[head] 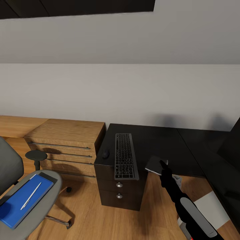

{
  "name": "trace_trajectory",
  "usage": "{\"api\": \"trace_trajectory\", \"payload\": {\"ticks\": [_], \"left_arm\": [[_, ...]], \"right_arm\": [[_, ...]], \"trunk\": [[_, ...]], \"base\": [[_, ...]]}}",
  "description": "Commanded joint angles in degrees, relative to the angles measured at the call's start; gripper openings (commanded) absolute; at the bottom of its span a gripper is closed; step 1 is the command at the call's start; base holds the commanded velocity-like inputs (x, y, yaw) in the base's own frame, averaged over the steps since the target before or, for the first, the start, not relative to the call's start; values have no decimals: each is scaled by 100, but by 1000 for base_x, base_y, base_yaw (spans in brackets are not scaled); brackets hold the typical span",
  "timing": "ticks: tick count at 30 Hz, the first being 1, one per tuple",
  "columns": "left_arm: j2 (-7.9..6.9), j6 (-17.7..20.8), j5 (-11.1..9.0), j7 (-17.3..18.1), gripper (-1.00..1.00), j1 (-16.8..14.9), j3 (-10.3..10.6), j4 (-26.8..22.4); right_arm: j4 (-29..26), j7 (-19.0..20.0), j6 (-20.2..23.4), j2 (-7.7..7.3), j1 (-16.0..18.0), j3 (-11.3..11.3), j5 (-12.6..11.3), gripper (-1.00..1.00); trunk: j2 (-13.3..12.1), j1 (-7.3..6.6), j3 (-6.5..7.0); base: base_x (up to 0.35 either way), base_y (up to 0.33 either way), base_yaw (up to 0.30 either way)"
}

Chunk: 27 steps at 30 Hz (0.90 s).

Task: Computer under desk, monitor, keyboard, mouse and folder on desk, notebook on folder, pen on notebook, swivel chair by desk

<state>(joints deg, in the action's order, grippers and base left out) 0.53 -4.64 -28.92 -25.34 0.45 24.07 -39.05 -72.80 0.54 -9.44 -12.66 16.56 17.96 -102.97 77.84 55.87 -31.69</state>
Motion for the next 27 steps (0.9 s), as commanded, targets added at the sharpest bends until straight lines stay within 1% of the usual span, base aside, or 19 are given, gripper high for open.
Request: {"api": "trace_trajectory", "payload": {"ticks": [1, 9, 18, 27], "left_arm": [[-5, -35, -61, -32, 100, -1, 28, -6], [-9, -36, -61, -32, 100, -1, 28, -6], [-9, -37, -62, -32, 100, -1, 28, -6], [-9, -37, -61, -32, 100, -1, 28, -6]], "right_arm": [[-6, 8, -50, -8, 5, 23, -57, 100], [-2, 4, -50, -8, 5, 23, -49, 100], [14, -1, -50, -8, 5, 23, -44, 100], [29, -1, -50, -8, 5, 23, -39, 100]], "trunk": [[3, 0, -4], [3, 0, -4], [3, 0, -4], [3, 0, -4]], "base": [[0, 0, 0], [-3, 0, 0], [-207, 0, 0], [-29, 0, 0]]}}
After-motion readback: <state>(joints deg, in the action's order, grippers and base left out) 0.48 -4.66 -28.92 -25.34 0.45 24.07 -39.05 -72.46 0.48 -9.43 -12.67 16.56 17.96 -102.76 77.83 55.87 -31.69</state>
